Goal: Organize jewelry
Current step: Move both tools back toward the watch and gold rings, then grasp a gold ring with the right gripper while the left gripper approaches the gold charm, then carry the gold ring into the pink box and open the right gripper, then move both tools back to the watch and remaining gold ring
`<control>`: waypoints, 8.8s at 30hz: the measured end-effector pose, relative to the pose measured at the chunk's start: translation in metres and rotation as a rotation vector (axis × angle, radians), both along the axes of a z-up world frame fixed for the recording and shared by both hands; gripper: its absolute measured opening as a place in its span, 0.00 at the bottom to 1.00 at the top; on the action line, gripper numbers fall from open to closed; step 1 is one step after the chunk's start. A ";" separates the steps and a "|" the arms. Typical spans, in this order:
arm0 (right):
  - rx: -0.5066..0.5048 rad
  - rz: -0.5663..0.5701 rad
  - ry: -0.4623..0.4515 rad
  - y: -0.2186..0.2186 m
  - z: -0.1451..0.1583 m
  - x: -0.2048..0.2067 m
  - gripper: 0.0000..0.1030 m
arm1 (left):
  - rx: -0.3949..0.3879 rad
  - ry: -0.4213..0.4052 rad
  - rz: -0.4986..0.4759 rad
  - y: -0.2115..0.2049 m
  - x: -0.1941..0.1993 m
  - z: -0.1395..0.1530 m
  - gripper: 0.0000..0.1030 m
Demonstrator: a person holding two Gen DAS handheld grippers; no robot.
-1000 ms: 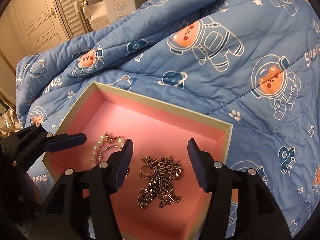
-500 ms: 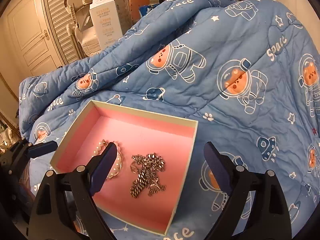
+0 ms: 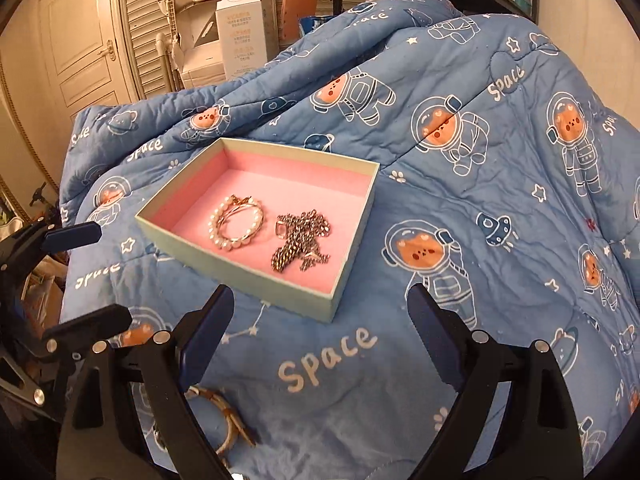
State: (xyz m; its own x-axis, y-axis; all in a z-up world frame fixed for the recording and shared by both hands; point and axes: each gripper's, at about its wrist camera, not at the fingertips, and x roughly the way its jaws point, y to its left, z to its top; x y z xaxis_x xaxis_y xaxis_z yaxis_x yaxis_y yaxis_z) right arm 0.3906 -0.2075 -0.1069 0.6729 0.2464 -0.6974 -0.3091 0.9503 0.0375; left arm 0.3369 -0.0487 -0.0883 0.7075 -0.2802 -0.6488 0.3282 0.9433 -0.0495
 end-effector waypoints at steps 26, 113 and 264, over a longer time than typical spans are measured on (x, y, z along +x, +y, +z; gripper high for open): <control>-0.039 0.095 0.067 0.003 -0.062 -0.131 0.43 | -0.042 0.084 0.103 0.018 -0.104 -0.046 0.91; 0.043 0.066 0.063 -0.001 -0.050 -0.138 0.13 | -0.048 0.114 0.066 0.036 -0.066 -0.054 0.38; 0.011 0.187 0.026 0.013 0.006 -0.016 0.73 | 0.071 -0.026 -0.010 0.010 0.019 0.015 0.91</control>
State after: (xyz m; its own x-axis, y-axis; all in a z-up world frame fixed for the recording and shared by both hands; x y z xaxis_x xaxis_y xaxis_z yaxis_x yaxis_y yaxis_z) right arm 0.3744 -0.1950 -0.1005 0.5964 0.3735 -0.7105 -0.4793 0.8757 0.0580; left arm 0.3559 -0.0389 -0.0728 0.7215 -0.2417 -0.6489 0.3382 0.9407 0.0256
